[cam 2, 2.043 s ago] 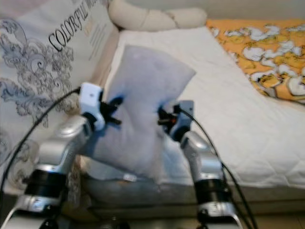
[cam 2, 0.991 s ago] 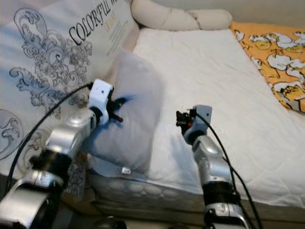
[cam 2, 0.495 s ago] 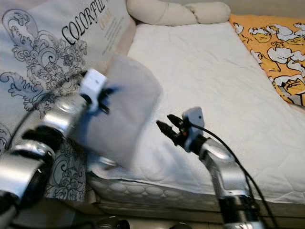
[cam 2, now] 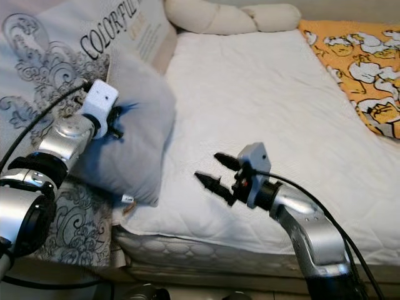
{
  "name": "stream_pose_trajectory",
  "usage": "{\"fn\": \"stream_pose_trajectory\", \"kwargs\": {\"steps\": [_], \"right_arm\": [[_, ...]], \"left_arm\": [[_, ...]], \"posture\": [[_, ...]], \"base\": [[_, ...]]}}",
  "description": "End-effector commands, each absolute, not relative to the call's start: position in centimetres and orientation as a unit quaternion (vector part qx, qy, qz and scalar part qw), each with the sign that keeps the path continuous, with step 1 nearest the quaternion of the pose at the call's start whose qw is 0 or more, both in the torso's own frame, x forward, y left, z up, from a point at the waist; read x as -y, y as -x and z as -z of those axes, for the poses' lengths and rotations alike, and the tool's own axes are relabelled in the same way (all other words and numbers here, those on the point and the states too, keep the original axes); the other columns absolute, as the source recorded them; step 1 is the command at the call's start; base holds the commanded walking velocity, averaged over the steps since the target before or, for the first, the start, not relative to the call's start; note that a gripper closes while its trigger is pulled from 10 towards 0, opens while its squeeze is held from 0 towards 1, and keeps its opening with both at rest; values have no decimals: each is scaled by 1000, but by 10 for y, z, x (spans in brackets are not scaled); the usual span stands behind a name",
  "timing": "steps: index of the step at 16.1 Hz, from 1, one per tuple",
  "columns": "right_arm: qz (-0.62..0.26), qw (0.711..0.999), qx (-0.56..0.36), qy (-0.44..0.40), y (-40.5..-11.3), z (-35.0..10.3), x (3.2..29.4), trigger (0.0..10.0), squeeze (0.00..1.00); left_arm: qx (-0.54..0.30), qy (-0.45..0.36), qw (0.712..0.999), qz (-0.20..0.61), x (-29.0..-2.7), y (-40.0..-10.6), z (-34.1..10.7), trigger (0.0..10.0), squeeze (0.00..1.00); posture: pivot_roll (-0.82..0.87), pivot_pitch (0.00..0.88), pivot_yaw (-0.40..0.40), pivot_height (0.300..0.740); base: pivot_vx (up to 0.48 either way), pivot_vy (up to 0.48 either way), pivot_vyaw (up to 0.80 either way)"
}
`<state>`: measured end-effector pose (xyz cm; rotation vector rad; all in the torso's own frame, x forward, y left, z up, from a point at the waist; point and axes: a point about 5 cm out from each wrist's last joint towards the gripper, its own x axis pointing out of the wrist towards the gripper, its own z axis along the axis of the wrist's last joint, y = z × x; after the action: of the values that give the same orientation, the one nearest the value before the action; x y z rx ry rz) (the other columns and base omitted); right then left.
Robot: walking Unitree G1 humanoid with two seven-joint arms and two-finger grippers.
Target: Clean up the room
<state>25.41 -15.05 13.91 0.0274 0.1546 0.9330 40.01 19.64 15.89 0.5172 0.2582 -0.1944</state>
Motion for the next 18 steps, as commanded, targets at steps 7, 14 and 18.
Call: {"fn": "stream_pose_trajectory", "kwargs": {"steps": [7,14,18], "right_arm": [[-458,887,-56,-2,-249,-145,145,10000,1000],[-395,918,-25,-39,-262,-139,141,10000,1000],[-229,970,-36,-71,-274,-123,149,10000,1000]], "left_arm": [[-128,-213,966,68,-213,-399,-162,10000,1000],[27,-39,986,162,-185,-402,-198,10000,941],[44,-12,981,189,-156,-356,-170,10000,965]], "posture": [[-220,0,94,740],[-119,0,64,740],[-67,0,37,740]], "base": [[0,0,0],[0,0,0],[0,-166,0]]}}
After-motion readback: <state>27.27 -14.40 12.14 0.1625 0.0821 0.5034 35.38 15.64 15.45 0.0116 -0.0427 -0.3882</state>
